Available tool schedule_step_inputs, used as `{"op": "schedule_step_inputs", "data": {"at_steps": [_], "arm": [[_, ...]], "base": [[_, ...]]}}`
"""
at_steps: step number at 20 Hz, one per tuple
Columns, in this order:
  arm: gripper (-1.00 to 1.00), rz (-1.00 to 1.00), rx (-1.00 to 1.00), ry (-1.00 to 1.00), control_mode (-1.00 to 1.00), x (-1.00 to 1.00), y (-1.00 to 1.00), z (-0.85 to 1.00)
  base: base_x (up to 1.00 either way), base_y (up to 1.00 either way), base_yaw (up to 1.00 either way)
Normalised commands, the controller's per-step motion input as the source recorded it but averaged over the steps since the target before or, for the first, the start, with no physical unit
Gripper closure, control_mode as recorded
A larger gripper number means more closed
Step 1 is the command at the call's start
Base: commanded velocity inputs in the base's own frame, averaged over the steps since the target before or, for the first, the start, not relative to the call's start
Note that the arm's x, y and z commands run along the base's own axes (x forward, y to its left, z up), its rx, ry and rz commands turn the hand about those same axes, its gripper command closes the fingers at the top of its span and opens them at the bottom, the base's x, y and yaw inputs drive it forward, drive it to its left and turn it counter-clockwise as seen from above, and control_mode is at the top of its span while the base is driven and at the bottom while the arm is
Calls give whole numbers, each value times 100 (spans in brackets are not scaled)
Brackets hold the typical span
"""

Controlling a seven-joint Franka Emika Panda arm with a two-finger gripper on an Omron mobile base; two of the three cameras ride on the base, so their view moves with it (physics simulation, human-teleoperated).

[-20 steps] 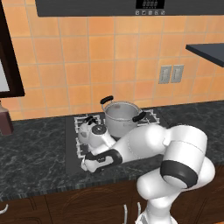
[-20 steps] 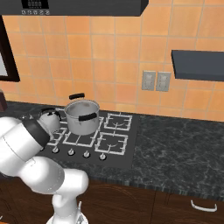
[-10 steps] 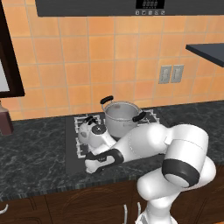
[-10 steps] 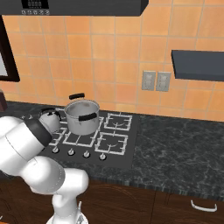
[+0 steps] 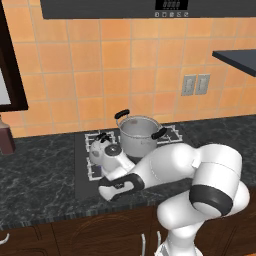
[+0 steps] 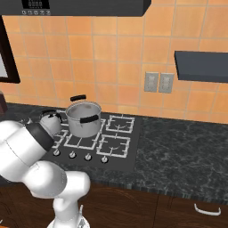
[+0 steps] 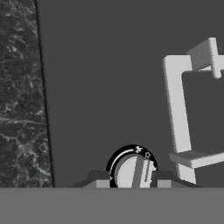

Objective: Pick the kettle from the counter and place it on a stove burner. Then turn the burner on.

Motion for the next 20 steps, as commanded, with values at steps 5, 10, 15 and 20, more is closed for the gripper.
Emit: {"op": "schedule_step_inputs", "data": {"at_steps": [5,10,15,20], "arm": [[100,34,-7,-4,-100,-16,0,0],[100,6,-1,0,-100,-3,1,0],[100,0,0,0,-100,0,0,0],[100,0,0,0,-100,0,0,0]], "base": [[0,0,0],[0,0,0],[0,0,0],[0,0,0]]}}
